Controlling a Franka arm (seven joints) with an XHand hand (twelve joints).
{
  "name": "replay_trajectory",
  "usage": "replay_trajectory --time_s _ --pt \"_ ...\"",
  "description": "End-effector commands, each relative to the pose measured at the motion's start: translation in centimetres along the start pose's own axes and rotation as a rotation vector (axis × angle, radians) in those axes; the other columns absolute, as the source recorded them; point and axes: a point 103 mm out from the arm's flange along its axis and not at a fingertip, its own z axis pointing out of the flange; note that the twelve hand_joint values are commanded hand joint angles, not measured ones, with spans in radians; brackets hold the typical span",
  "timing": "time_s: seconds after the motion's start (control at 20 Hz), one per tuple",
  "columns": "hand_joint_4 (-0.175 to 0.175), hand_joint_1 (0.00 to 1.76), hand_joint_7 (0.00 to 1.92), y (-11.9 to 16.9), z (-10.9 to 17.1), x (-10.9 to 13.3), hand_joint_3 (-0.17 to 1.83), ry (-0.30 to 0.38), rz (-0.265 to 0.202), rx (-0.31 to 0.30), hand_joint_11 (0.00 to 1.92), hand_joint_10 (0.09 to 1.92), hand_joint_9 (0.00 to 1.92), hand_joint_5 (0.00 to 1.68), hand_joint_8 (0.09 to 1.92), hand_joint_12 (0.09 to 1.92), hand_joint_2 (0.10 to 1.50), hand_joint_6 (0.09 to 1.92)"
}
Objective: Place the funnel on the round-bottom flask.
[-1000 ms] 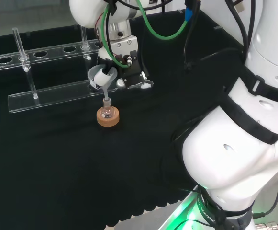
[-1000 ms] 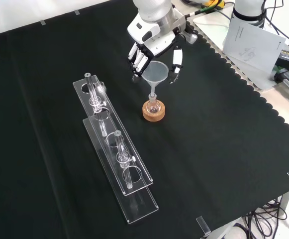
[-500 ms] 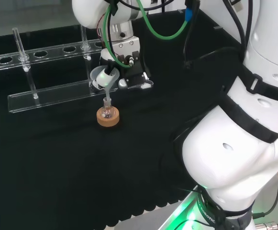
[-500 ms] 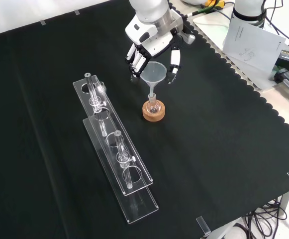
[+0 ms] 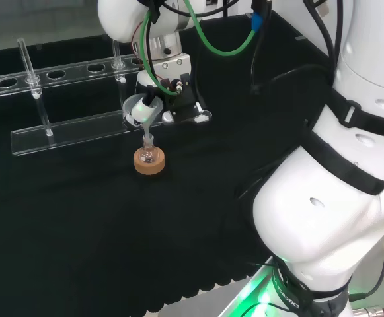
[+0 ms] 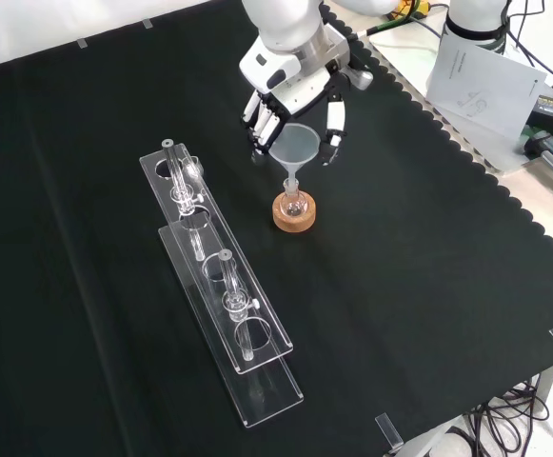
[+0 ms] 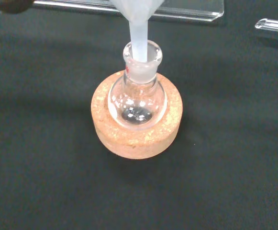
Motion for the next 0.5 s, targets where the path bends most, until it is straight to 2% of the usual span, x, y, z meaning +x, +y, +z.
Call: replay_trajectory --time_s 0.05,0.5 --pt "-0.036 0.75 0.71 0.91 1.9 0.49 0.52 0.006 -0.004 0.033 0.51 0.56 0.94 0.72 0.73 1.28 0.8 0.45" --pt "-0.038 0.75 0.7 1.1 2.33 -0.25 0.53 0.012 0.004 0.042 0.51 0.56 0.93 0.71 0.73 1.28 0.8 0.46"
